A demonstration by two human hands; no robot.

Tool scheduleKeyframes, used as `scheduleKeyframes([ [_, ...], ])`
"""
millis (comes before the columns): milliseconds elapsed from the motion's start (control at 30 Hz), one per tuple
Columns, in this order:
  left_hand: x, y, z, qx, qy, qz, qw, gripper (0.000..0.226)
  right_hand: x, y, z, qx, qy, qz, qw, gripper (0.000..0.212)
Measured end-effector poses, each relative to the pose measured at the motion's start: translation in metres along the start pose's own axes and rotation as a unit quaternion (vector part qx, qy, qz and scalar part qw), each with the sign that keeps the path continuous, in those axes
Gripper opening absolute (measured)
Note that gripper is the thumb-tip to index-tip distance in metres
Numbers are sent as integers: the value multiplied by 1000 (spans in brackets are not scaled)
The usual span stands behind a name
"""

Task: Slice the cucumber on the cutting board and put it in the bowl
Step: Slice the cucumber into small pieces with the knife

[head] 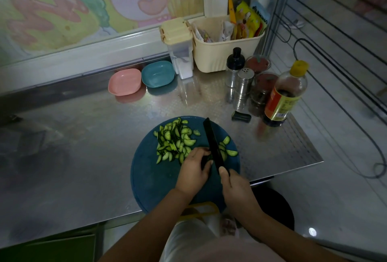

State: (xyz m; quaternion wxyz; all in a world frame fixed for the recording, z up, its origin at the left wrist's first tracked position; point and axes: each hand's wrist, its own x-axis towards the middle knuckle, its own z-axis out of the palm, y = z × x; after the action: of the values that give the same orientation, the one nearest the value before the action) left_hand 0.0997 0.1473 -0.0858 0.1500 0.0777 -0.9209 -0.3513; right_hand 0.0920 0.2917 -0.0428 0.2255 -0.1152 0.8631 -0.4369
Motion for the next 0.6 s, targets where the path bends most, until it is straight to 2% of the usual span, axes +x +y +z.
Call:
scheduleKeyframes([
  [133,1,0,-1,-18,11,-4,1000,15,-1,-1,0,-4,0,9,1000,36],
  [433,2,3,-4,0,-16,4,1000,18,5,-4,11,-42,18,19,999,36],
  [600,-8,-2,-16,-18,-71,20,997,41,13,-2,14,-32,17,37,999,37],
])
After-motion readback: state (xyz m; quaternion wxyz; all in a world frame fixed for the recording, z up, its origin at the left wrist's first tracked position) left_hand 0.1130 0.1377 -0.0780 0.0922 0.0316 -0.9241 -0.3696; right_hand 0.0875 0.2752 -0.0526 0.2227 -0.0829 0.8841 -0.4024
